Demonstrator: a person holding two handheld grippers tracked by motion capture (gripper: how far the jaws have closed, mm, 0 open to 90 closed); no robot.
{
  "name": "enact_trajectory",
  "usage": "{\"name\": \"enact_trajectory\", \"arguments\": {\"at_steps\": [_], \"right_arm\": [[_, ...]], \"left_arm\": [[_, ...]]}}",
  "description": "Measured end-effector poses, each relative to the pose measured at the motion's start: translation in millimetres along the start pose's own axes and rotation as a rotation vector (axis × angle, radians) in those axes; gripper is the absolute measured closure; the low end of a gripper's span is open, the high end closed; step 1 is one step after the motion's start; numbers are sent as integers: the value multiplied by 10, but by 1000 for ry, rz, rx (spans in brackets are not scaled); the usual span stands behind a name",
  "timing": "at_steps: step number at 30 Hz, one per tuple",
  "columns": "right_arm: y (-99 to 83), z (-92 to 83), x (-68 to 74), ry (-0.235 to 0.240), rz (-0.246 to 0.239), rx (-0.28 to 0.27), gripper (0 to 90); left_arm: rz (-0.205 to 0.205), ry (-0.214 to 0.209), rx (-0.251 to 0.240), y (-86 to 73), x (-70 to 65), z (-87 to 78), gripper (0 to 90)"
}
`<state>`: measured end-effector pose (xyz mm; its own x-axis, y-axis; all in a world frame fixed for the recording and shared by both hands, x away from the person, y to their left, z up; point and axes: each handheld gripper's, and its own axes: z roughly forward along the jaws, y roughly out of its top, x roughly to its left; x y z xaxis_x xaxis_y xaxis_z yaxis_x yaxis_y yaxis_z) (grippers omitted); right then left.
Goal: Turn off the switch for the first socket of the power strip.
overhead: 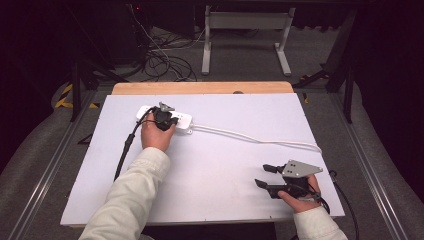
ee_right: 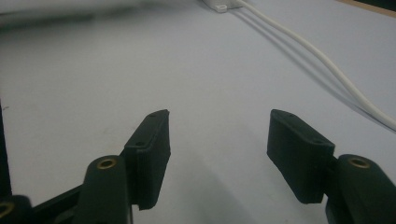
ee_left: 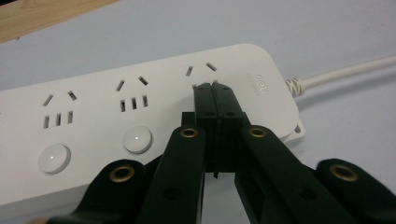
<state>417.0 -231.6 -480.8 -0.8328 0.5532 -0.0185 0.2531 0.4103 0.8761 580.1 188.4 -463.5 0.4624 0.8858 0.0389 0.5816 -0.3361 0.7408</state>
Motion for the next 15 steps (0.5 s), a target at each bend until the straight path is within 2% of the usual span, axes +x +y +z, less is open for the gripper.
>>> {"name": "enact_trajectory", "arguments": {"at_steps": [2, 6, 10, 11, 15], "right_arm": [[0, -3, 3, -1, 1, 0, 401], [-3, -8, 7, -1, 3, -2, 401], [-9, -22, 5, -3, 4, -4, 401], [-14, -23, 1, -3, 7, -5, 400], [-19, -26, -17, -8, 11, -6, 401]], "left_arm": [[23, 19, 4, 1, -29, 4, 900], [17, 17, 1, 0, -33, 12, 900], [2, 1, -1, 8, -10, 6, 899], [-16, -16, -1, 31, 31, -23, 899], [-24, -36, -3, 17, 74, -45, 899]]}}
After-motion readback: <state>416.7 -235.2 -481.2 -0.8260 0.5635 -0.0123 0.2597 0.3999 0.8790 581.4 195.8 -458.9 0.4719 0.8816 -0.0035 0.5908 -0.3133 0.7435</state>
